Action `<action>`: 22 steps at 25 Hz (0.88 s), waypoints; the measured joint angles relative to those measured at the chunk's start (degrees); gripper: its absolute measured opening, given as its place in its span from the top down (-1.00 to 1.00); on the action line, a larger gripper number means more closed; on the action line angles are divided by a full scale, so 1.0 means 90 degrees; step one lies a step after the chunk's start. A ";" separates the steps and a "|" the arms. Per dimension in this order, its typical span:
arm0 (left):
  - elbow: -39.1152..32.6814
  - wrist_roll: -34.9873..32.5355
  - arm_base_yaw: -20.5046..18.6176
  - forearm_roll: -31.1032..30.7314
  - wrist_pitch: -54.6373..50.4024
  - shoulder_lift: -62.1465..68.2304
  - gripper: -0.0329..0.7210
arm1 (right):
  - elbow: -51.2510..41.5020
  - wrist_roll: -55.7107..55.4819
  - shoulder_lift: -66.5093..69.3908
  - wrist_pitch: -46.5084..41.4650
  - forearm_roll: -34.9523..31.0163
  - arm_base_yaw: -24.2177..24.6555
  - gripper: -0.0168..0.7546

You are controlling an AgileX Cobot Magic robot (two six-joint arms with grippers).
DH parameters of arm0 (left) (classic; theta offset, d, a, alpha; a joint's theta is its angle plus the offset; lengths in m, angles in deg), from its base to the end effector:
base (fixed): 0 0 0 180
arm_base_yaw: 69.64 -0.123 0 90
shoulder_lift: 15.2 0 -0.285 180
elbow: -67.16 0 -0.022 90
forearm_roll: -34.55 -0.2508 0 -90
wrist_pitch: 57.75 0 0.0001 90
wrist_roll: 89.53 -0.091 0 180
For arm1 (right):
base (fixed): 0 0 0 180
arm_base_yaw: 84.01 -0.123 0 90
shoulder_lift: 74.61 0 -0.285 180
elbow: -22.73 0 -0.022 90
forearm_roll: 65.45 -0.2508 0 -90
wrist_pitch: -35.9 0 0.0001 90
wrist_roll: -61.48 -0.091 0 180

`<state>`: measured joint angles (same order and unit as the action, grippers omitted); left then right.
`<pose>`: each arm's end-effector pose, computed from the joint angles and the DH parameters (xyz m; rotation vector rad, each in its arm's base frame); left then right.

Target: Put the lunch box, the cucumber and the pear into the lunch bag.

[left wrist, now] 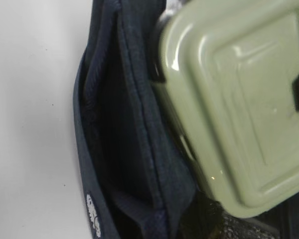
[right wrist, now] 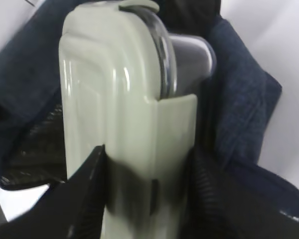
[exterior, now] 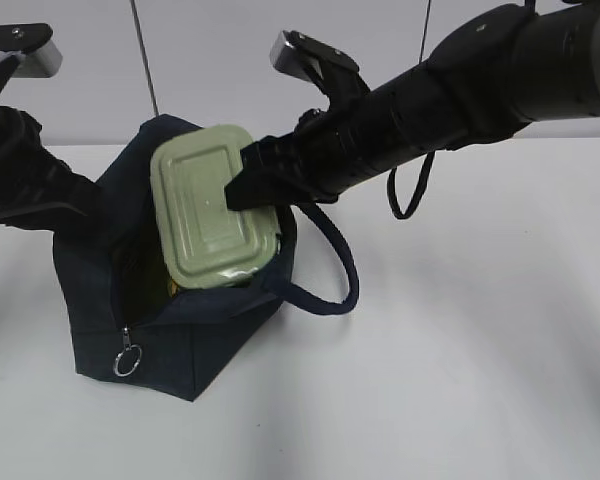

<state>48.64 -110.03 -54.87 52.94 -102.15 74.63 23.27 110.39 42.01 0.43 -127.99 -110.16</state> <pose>0.2721 -0.0925 0.2721 0.5750 2.5737 -0.3389 0.3549 0.2265 0.2328 -0.6380 2.3055 0.9275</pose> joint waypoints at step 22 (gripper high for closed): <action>0.0000 0.0000 -0.0005 0.0030 -0.0107 0.0000 0.93 | 0.1964 -0.1542 0.1243 -0.1013 0.1332 -0.0657 -0.05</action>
<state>48.64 -110.03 -54.92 53.21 -103.12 74.63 40.94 96.51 53.19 -8.69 -116.01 -116.08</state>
